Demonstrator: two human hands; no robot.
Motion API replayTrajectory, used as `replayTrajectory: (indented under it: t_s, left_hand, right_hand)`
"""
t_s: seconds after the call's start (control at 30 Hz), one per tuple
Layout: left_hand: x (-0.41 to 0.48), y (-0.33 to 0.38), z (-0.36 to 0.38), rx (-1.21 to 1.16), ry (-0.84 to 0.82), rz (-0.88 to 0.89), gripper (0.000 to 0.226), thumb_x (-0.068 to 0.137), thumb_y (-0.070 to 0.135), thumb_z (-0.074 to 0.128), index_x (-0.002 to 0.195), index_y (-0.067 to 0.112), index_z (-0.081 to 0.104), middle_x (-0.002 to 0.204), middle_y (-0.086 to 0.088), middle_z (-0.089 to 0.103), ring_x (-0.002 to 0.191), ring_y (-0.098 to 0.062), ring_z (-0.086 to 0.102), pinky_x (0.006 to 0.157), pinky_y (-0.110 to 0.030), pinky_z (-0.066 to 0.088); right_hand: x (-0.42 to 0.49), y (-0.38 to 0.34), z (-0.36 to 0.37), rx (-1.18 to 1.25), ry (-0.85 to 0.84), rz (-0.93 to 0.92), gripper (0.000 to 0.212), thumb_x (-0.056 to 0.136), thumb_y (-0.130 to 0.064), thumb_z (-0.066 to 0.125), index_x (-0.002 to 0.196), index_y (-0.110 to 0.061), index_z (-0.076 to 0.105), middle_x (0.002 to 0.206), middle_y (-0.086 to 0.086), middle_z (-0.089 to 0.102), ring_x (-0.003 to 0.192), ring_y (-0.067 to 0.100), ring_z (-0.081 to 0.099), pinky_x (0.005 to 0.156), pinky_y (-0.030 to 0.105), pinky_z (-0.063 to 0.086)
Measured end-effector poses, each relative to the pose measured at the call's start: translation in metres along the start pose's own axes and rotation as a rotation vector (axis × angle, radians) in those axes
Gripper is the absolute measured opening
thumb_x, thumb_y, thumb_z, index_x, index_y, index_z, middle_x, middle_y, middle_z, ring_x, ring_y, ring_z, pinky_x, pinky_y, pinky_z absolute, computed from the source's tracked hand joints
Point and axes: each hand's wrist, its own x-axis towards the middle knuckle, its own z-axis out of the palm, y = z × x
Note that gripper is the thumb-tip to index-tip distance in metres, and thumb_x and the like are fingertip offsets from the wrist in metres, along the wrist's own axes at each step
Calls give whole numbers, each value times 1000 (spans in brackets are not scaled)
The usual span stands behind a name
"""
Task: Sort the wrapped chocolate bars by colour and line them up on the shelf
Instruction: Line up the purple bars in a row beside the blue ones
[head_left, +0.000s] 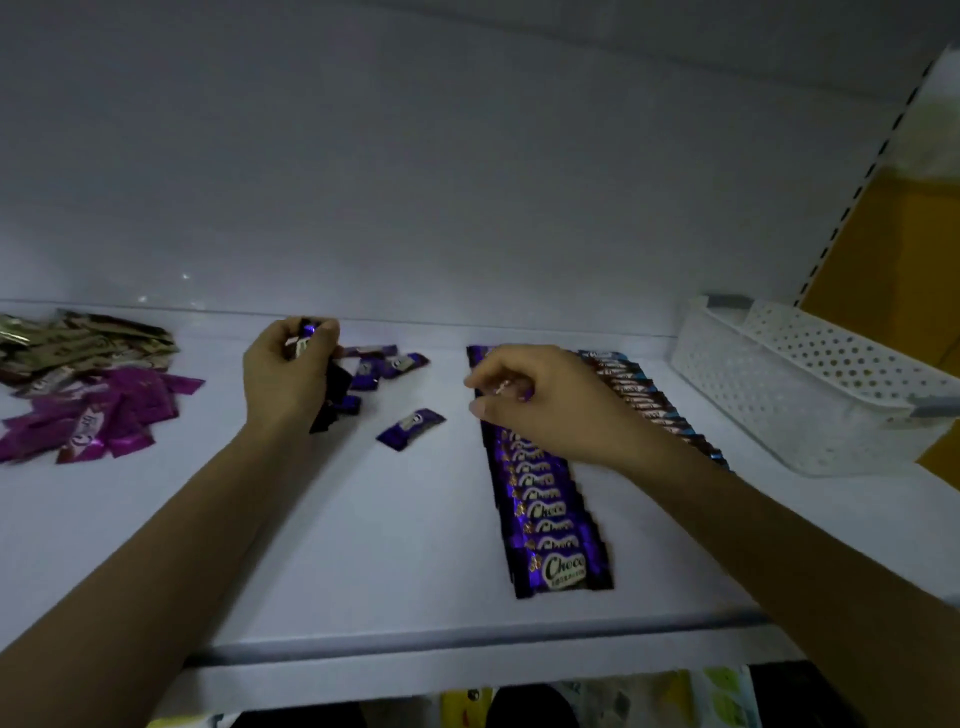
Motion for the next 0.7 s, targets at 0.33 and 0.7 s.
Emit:
replayTrajectory:
  t_s: [0.33,0.7]
  left_hand:
    - [2,2,5,-199,13,-215,20,89,20,46,84,21,66,56,1,59,41,-15,54,35,-20,37]
    - [1,5,3,-290,-140,-220,13,93,23,61,104,19,64,75,5,73,59,-10,66,53,-27,50]
  right_hand:
    - [114,-13,62,-241,-376,-3,20,80,-24,74,97,-15,71,101,2,67,91,17,60,74,25,47]
    - [145,10,73,-351,-202,205,25,92,-28,55,109,-10,62,115,10,61,101,27,57,84,36,48]
